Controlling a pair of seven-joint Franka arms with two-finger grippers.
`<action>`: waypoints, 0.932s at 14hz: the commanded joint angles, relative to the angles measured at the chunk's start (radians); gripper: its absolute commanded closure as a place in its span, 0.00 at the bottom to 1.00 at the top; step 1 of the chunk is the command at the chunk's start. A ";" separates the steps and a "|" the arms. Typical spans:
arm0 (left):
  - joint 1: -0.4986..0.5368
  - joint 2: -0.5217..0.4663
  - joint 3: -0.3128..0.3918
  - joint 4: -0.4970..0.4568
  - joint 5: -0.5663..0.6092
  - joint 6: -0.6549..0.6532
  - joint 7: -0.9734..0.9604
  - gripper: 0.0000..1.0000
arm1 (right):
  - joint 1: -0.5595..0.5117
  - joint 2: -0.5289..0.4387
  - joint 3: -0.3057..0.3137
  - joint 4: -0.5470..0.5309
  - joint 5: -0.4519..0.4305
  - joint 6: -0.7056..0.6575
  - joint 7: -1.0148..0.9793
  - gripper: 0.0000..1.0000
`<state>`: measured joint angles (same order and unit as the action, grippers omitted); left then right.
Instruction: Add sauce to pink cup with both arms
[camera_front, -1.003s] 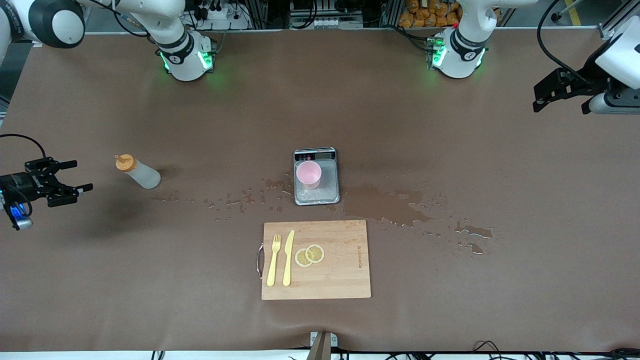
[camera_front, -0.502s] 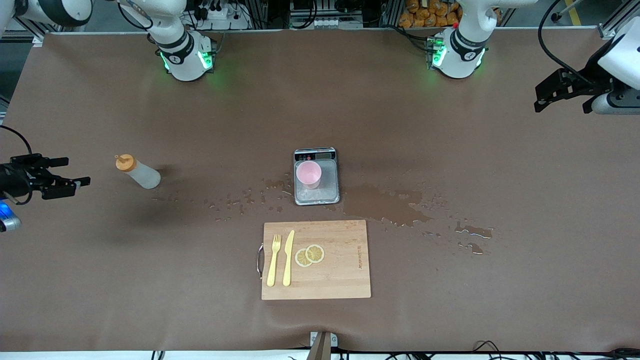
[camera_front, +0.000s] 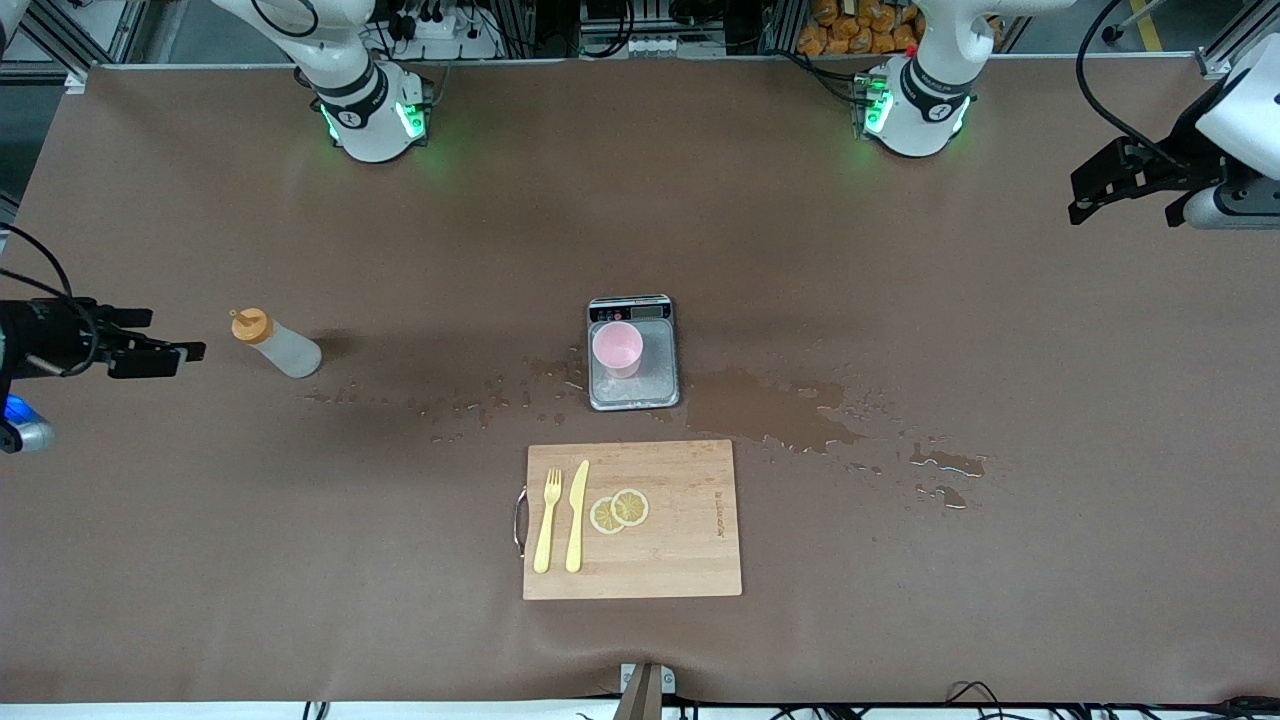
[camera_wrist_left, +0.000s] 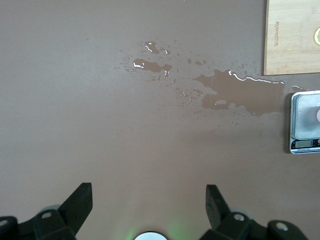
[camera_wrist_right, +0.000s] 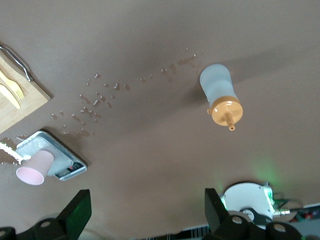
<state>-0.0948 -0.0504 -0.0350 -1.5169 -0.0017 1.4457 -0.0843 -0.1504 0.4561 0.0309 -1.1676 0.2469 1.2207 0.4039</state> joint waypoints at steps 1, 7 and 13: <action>0.007 0.004 -0.003 0.017 -0.009 -0.016 0.005 0.00 | 0.092 -0.184 -0.006 -0.243 -0.080 0.130 -0.007 0.00; 0.007 0.004 -0.003 0.018 -0.008 -0.016 0.005 0.00 | 0.164 -0.328 -0.003 -0.299 -0.145 0.157 -0.005 0.00; 0.006 0.004 -0.005 0.018 -0.006 -0.016 0.006 0.00 | 0.152 -0.457 -0.012 -0.302 -0.166 0.166 -0.022 0.00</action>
<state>-0.0948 -0.0504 -0.0354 -1.5168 -0.0017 1.4457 -0.0833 0.0071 0.0530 0.0255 -1.4149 0.1040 1.3603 0.4030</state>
